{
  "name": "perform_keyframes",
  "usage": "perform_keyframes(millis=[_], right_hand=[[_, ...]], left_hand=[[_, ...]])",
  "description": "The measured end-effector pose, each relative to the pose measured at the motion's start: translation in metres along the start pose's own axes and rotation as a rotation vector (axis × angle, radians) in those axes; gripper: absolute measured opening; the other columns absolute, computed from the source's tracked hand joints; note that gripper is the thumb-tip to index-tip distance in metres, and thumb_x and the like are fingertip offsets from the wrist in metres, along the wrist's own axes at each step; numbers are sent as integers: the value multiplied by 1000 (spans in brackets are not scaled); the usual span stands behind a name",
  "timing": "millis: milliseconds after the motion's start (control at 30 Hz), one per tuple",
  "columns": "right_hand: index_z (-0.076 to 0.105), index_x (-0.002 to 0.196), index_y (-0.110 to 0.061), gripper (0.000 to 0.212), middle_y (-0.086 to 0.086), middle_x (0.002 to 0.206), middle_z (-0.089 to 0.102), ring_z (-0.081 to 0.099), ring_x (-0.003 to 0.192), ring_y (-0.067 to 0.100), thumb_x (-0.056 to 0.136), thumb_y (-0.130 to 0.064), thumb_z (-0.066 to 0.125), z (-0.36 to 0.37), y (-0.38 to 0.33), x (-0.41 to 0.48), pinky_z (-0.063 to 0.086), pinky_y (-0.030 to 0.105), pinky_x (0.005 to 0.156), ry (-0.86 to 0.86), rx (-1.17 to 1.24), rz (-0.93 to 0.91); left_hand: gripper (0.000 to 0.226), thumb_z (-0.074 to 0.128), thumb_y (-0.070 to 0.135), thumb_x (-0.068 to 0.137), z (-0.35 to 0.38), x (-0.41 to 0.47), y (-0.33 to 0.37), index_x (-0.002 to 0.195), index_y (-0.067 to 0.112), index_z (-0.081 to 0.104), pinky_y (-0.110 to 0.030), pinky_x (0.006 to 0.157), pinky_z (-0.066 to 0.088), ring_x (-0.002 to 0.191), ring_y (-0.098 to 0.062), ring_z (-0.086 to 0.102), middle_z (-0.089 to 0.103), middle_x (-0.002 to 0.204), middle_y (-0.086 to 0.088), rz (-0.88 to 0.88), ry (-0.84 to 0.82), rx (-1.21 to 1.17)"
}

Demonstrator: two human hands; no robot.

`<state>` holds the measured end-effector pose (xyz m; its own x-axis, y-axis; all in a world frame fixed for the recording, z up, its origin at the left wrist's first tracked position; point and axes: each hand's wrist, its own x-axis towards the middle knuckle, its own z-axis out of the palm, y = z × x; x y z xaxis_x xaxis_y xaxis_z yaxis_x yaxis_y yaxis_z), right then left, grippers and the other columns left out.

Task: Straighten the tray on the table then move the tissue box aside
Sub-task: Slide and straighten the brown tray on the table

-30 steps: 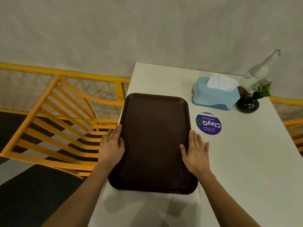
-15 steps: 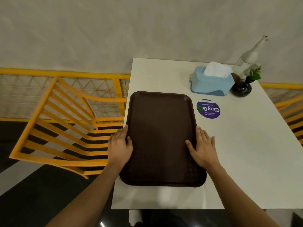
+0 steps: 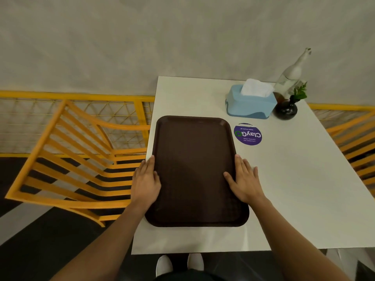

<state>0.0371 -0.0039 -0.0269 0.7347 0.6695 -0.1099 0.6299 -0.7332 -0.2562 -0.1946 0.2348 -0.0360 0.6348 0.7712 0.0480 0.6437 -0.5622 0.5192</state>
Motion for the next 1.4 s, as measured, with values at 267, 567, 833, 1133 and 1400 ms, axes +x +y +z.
perform_keyframes(millis=[267,567,833,1133,1400], right_hand=[[-1,158,-20,80,4,165,15,10,151,29,97,-66,22,5,-2,-4,6,58,119,15,26,-3],[-3,158,-22,81,3,166,14,9,152,28,96,-69,20,9,-3,-8,4,56,119,12,20,3],[-3,158,-21,80,3,166,12,7,152,28,97,-67,22,5,-7,-11,3,56,120,5,12,24],[4,159,-24,80,1,166,11,7,152,28,97,-69,23,6,-4,-9,2,52,118,31,57,60],[62,128,-22,36,2,140,52,56,116,22,92,-27,68,-27,23,-3,50,36,96,436,395,217]], left_hand=[[57,44,20,102,-3,-10,-4,157,15,26,-44,119,30,147,-26,30,40,156,-9,-26,-8,-66],[59,44,19,102,-7,-13,-6,157,19,24,-44,117,33,148,-25,28,37,158,-7,-56,-30,-132],[59,43,20,102,-6,-12,-7,158,21,22,-40,114,33,149,-23,25,34,159,-5,-47,-49,-155],[63,48,34,101,-13,-10,-8,157,23,22,-42,117,29,147,-24,27,30,160,-3,-24,-97,-235],[55,51,38,99,-30,9,37,150,22,38,-45,118,30,145,-22,28,33,156,-2,85,7,-224]])
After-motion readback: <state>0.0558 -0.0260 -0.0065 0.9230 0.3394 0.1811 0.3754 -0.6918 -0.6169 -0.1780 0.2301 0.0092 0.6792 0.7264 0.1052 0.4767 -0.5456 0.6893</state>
